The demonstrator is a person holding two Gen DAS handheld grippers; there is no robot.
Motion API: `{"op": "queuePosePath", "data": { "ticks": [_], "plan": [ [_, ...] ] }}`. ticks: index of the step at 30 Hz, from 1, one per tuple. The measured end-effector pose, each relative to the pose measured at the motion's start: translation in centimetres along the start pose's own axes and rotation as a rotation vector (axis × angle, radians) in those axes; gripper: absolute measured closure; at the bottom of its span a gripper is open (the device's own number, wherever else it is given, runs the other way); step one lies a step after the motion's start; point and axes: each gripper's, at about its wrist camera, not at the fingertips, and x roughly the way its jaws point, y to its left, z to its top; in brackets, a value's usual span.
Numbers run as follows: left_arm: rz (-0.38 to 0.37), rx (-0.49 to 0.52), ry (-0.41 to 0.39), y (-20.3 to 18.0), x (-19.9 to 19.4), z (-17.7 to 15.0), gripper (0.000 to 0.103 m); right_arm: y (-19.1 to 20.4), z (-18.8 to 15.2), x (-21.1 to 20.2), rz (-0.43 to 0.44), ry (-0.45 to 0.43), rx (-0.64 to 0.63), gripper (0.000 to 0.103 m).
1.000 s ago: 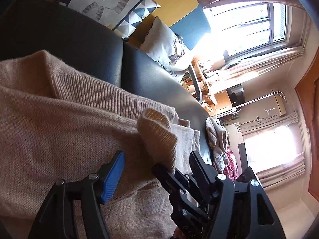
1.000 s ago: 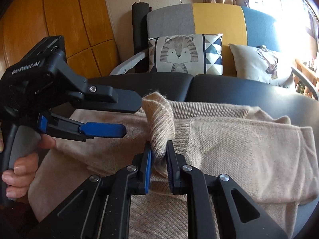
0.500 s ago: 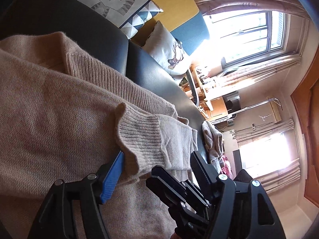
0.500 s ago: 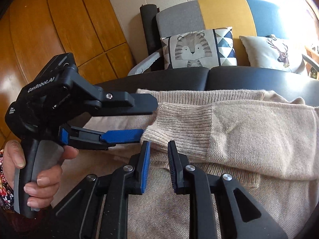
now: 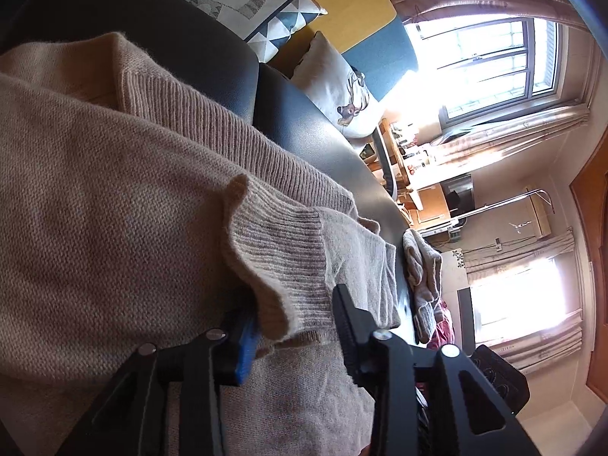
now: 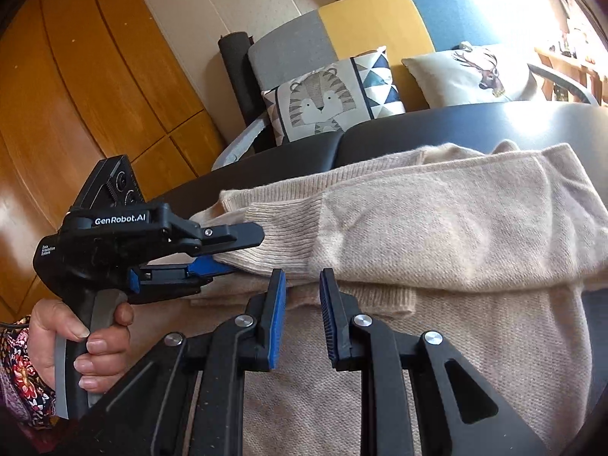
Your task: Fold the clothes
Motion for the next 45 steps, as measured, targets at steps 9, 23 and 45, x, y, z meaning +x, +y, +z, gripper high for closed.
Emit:
{"op": "queuePosePath", "data": {
  "ticks": [9,23,45],
  "plan": [
    [0.015,0.068,-0.030,-0.8,-0.3,0.1,0.099,-2.6,-1.0,-1.3,-0.012,-0.019,0.089,0.083],
    [-0.144,0.255,-0.197,-8.7,-7.3,4.5,0.100,-6.2,-0.5,-2.6,-0.043,-0.055,0.197,0.083],
    [-0.039,0.191,-0.253,-1.2,-11.9,6.2,0.099,-12.6,0.4,-4.3,-0.127,-0.090,0.360,0.083]
  ]
}}
